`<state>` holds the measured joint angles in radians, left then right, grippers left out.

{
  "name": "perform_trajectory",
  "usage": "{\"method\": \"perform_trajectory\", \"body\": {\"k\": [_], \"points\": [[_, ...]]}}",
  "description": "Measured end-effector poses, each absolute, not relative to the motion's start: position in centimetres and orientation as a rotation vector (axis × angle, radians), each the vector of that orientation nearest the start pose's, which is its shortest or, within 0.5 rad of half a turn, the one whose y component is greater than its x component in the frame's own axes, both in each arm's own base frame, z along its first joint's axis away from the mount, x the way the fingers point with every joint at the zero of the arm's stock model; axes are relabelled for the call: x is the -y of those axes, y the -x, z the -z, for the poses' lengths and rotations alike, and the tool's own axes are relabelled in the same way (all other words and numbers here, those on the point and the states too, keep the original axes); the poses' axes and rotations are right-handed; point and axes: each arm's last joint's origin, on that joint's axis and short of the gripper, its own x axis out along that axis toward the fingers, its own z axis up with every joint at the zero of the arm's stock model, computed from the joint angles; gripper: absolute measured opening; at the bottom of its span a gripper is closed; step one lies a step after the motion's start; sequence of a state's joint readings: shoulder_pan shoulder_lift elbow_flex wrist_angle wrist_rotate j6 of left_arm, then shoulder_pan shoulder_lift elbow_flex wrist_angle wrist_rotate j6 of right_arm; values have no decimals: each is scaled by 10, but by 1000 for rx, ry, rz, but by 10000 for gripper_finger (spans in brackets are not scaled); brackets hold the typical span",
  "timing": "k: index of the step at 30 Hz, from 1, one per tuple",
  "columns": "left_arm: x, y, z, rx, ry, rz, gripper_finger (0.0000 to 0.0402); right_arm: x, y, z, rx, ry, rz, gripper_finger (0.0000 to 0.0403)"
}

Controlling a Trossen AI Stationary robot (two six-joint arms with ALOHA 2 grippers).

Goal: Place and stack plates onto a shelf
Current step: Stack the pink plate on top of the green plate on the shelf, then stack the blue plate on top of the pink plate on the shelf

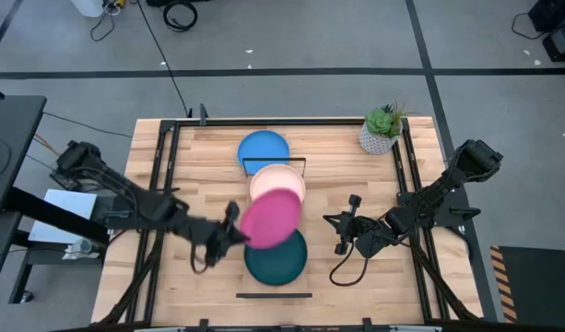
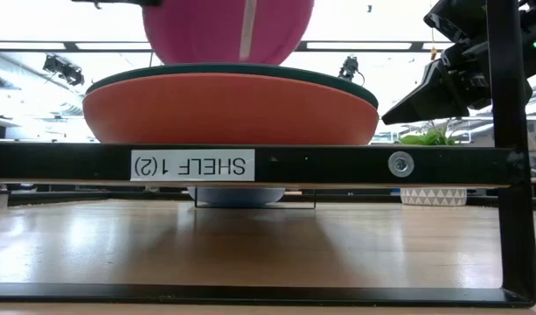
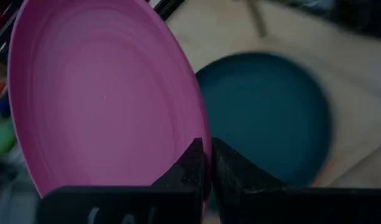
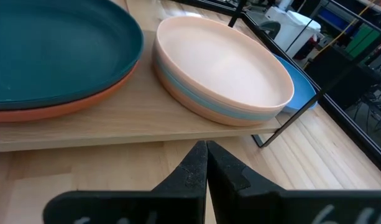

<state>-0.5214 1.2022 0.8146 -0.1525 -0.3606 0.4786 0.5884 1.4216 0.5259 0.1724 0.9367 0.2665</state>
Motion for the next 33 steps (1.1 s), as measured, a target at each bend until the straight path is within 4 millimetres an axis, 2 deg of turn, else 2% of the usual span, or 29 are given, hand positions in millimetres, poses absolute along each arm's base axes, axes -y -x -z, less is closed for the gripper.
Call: {"method": "perform_trajectory", "body": {"k": [6, 12, 19, 23, 28, 33], "points": [[162, -232, -235, -447, -741, 400, 23, -117, -217, -156, -465, 242, 393, 14], [178, -235, -214, -501, -711, 421, 24, -117, -217, -156, -464, 236, 381, 14], [184, -242, -211, -503, -679, 412, 27, -117, -218, -156, -463, 234, 380, 14], [185, -243, -210, -541, -624, 388, 45, -117, -218, -156, -464, 233, 381, 14], [187, -245, -215, -562, -559, 368, 76, -117, -217, -155, -467, 235, 381, 14], [190, -248, -224, -538, -531, 364, 86, -116, -216, -154, -469, 236, 381, 14]]}}
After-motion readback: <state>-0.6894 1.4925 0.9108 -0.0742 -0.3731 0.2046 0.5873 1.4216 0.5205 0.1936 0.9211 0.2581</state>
